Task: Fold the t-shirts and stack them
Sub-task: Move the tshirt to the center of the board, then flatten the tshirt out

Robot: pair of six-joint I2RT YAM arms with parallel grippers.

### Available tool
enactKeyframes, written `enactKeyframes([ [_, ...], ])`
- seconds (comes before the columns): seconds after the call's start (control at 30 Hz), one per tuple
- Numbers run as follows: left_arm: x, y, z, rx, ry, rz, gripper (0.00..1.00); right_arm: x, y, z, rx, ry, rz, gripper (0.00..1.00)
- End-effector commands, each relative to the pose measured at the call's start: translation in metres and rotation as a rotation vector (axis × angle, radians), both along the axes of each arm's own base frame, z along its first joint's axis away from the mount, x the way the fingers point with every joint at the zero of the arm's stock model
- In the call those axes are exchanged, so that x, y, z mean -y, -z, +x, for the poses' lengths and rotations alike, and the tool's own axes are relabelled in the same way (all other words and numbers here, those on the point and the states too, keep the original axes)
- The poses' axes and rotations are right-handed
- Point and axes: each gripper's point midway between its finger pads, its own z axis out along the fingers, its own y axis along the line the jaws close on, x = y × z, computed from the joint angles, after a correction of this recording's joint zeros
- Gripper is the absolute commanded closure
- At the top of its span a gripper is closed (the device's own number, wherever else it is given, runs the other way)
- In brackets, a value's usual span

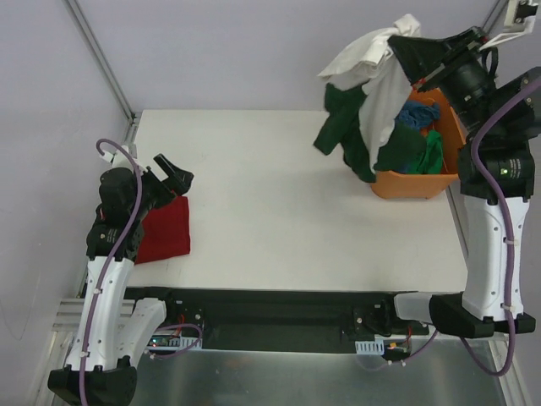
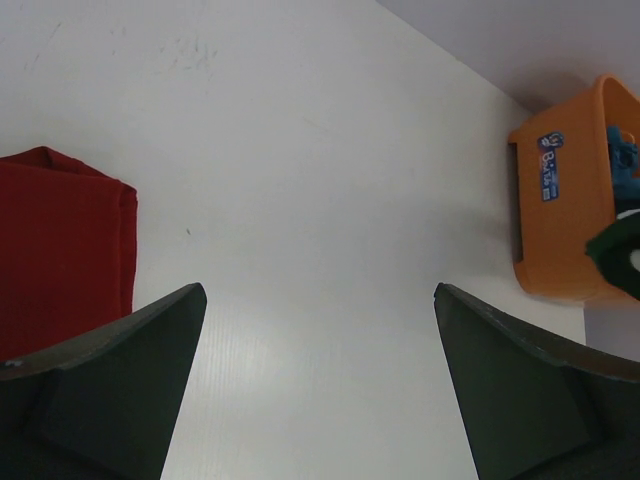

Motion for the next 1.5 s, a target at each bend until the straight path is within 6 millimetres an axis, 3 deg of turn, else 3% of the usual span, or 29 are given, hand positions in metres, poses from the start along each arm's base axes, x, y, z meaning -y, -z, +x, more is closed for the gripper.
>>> enactKeyframes([
  [0.0, 0.014, -0.018, -0.011, 0.072, 0.068, -0.055, 0.01, -0.042, -0.017, -0.047, 0.113, -0.21, -0.023, 0.99],
  [0.13, 0.017, -0.021, -0.023, 0.1, 0.082, -0.068, 0.01, -0.069, 0.038, -0.032, -0.024, -0.327, -0.101, 0.99],
  [0.17, 0.017, -0.021, -0.024, 0.101, 0.082, -0.069, 0.01, -0.074, 0.072, -0.022, -0.126, -0.341, -0.14, 0.99],
  [0.23, 0.017, -0.022, -0.028, 0.109, 0.08, -0.07, 0.01, -0.07, 0.116, -0.011, -0.197, -0.295, -0.228, 0.99],
  [0.27, 0.017, -0.023, -0.029, 0.115, 0.079, -0.069, 0.01, -0.065, 0.143, -0.004, -0.275, -0.257, -0.259, 0.99],
  [0.3, 0.016, -0.023, -0.03, 0.113, 0.074, -0.068, 0.01, -0.052, 0.193, 0.019, -0.373, -0.146, -0.308, 0.99],
  [0.33, 0.015, -0.023, -0.031, 0.114, 0.072, -0.066, 0.01, -0.041, 0.209, 0.02, -0.399, -0.079, -0.332, 0.99],
  [0.4, 0.015, -0.022, -0.03, 0.11, 0.071, -0.064, 0.01, -0.008, 0.279, 0.037, -0.571, 0.12, -0.406, 0.99],
  [0.5, 0.015, -0.016, -0.027, 0.086, 0.066, -0.066, 0.01, 0.02, 0.342, 0.038, -0.73, 0.247, -0.527, 0.99],
  [0.53, 0.015, -0.014, -0.025, 0.077, 0.065, -0.068, 0.01, 0.024, 0.373, 0.036, -0.803, 0.251, -0.569, 0.98],
  [0.63, 0.017, 0.0, -0.018, 0.022, 0.072, -0.076, 0.01, 0.039, 0.425, 0.031, -0.943, 0.309, -0.646, 0.94],
  [0.7, 0.02, 0.005, -0.017, -0.002, 0.09, -0.084, 0.01, 0.056, 0.448, 0.028, -1.02, 0.388, -0.7, 0.93],
  [0.83, 0.032, 0.019, -0.015, -0.065, 0.16, -0.115, 0.01, 0.065, 0.462, 0.019, -1.076, 0.415, -0.743, 0.7],
  [0.9, 0.04, 0.024, -0.015, -0.095, 0.199, -0.147, 0.01, 0.065, 0.455, 0.017, -1.072, 0.429, -0.721, 0.42],
  [0.93, 0.042, 0.032, -0.014, -0.128, 0.208, -0.158, 0.01, 0.062, 0.452, 0.014, -1.064, 0.42, -0.72, 0.2],
  [0.97, 0.045, 0.037, -0.014, -0.152, 0.216, -0.174, 0.01, 0.06, 0.449, 0.012, -1.06, 0.415, -0.721, 0.03],
  [1.07, 0.057, 0.056, -0.014, -0.227, 0.242, -0.203, 0.01, 0.057, 0.44, 0.0, -1.04, 0.43, -0.714, 0.03],
  [1.17, 0.087, 0.074, -0.017, -0.287, 0.313, -0.175, 0.01, 0.056, 0.435, -0.013, -1.026, 0.44, -0.709, 0.03],
  [1.23, 0.116, 0.091, -0.023, -0.354, 0.386, -0.179, 0.01, 0.062, 0.427, -0.022, -1.003, 0.477, -0.687, 0.03],
  [1.47, 0.187, 0.143, -0.031, -0.586, 0.532, -0.117, 0.01, 0.1, 0.412, -0.062, -0.971, 0.63, -0.637, 0.03],
])
